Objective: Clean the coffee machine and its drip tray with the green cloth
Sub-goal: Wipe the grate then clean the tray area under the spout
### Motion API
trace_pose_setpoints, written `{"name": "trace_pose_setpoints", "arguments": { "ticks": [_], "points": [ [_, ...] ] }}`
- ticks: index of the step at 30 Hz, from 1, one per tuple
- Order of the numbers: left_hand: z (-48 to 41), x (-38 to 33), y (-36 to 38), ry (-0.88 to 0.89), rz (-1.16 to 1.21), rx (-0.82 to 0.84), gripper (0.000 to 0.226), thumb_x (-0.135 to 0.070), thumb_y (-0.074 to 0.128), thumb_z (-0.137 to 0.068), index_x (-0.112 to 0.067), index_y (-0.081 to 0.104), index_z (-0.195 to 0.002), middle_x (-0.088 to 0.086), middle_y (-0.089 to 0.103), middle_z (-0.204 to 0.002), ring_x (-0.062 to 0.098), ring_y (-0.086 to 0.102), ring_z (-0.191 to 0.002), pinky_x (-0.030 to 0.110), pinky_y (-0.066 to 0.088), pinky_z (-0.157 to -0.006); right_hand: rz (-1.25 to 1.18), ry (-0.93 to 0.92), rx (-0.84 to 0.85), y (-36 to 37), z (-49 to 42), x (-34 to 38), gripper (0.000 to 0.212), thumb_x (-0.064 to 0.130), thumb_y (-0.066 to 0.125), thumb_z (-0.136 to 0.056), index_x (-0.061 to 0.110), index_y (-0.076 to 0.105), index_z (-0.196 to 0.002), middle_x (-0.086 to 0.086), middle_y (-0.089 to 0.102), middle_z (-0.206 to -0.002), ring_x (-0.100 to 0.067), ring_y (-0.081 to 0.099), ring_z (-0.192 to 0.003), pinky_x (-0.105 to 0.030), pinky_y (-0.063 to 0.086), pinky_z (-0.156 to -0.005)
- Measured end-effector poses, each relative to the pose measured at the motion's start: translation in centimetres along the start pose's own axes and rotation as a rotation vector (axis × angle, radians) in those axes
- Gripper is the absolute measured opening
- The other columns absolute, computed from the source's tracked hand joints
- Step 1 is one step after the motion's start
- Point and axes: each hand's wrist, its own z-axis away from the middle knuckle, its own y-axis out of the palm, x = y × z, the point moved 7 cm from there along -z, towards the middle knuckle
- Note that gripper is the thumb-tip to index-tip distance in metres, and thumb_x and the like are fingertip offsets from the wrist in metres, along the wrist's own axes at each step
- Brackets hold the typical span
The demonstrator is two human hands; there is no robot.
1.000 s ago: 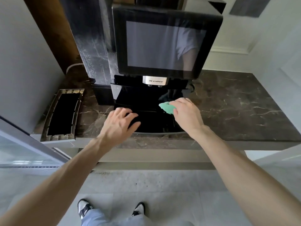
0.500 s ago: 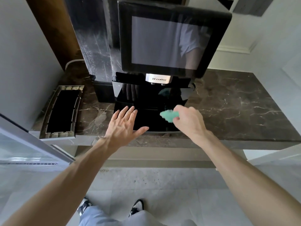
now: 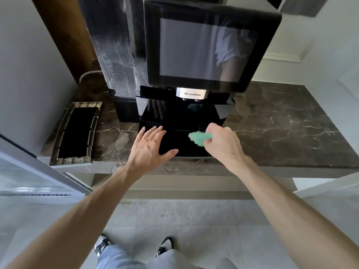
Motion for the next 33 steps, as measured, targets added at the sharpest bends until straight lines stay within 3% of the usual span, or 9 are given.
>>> {"name": "trace_pose_setpoints", "arguments": {
  "ticks": [3, 7, 10, 13, 15, 17, 20, 25, 33],
  "points": [
    [0.8, 1.1, -1.7, -0.06, 0.204, -0.196, 0.064, -0.054, 0.052, -0.094, -0.013, 0.055, -0.144, 0.005, 0.052, -0.153, 0.02, 0.04, -0.148, 0.042, 0.011, -0.129, -0.019, 0.031, -0.21, -0.5, -0.8, -0.6, 0.022, 0.008, 0.062, -0.092, 0.012, 0.058, -0.114, -0.009, 0.07, -0.09, -0.031, 0.061, -0.073, -0.029, 0.036, -0.058],
    [2.9, 4.8, -3.0, -0.298, 0.304, -0.429, 0.036, -0.028, 0.055, -0.095, -0.011, 0.061, -0.127, 0.007, 0.067, -0.12, 0.028, 0.058, -0.113, 0.04, 0.043, -0.103, 0.03, 0.077, -0.229, 2.4, -1.1, -0.4, 0.029, 0.0, 0.073, -0.079, 0.009, 0.06, -0.102, -0.012, 0.062, -0.096, -0.031, 0.063, -0.084, -0.029, 0.037, -0.055],
    [3.5, 6.7, -2.0, -0.473, 0.453, -0.294, 0.039, -0.028, 0.052, -0.102, -0.014, 0.065, -0.136, 0.011, 0.07, -0.125, 0.027, 0.064, -0.111, 0.041, 0.049, -0.1, 0.005, 0.058, -0.223, 3.3, -1.2, 1.0, 0.033, -0.004, 0.076, -0.07, 0.007, 0.061, -0.097, -0.015, 0.061, -0.091, -0.036, 0.063, -0.079, -0.032, 0.041, -0.056],
    [3.8, 6.9, -1.2, -0.467, 0.606, -0.205, 0.04, -0.033, 0.047, -0.108, -0.022, 0.062, -0.143, 0.013, 0.074, -0.119, 0.022, 0.069, -0.095, 0.023, 0.048, -0.076, -0.12, -0.023, -0.131, 3.7, -2.2, 3.0, 0.026, 0.004, 0.066, -0.082, 0.013, 0.063, -0.106, -0.009, 0.064, -0.096, -0.032, 0.064, -0.083, -0.035, 0.047, -0.066],
    [4.0, 7.2, -0.9, -0.465, 0.667, -0.192, 0.04, -0.035, 0.047, -0.108, -0.025, 0.06, -0.144, 0.003, 0.076, -0.082, 0.011, 0.058, -0.065, 0.015, 0.038, -0.057, -0.275, -0.063, 0.056, 5.1, -2.2, 4.7, 0.024, 0.01, 0.059, -0.088, 0.022, 0.062, -0.109, -0.003, 0.065, -0.092, -0.026, 0.062, -0.078, -0.032, 0.046, -0.062],
    [4.0, 7.6, -0.7, -0.462, 0.692, -0.158, 0.04, -0.036, 0.047, -0.108, -0.027, 0.058, -0.146, -0.007, 0.051, -0.047, 0.005, 0.037, -0.046, 0.018, 0.03, -0.048, -0.371, -0.097, 0.187, 6.7, -1.6, 6.2, 0.024, 0.01, 0.056, -0.091, 0.025, 0.064, -0.109, 0.0, 0.063, -0.078, -0.019, 0.058, -0.063, -0.028, 0.041, -0.053],
    [3.8, 7.7, -1.1, -0.432, 0.699, -0.122, 0.041, -0.037, 0.047, -0.108, -0.028, 0.056, -0.147, -0.014, 0.068, -0.064, 0.005, 0.035, -0.039, 0.017, 0.031, -0.044, -0.4, -0.115, 0.159, 6.8, -2.1, 6.8, 0.03, 0.008, 0.055, -0.091, 0.028, 0.067, -0.11, 0.004, 0.066, -0.082, -0.017, 0.064, -0.072, -0.033, 0.051, -0.057],
    [3.9, 7.8, -0.7, -0.417, 0.711, -0.13, 0.039, -0.038, 0.045, -0.109, -0.037, 0.054, -0.147, -0.008, 0.032, -0.042, 0.009, 0.022, -0.047, 0.018, 0.023, -0.044, -0.016, -0.246, 0.024, 6.1, -3.9, 7.4, 0.024, 0.017, 0.059, -0.093, 0.027, 0.07, -0.111, 0.007, 0.065, -0.104, -0.017, 0.056, -0.1, -0.029, 0.043, -0.066],
    [3.5, 8.5, -0.3, -0.4, 0.696, -0.124, 0.039, -0.043, 0.044, -0.108, -0.044, 0.054, -0.145, -0.007, 0.021, -0.053, 0.011, 0.019, -0.05, 0.018, 0.02, -0.043, -0.204, 0.28, 0.435, 12.1, -5.3, 6.8, 0.016, 0.017, 0.063, -0.088, 0.011, 0.056, -0.075, -0.006, 0.061, -0.077, -0.02, 0.056, -0.059, -0.023, 0.035, -0.046]
  ]
}}
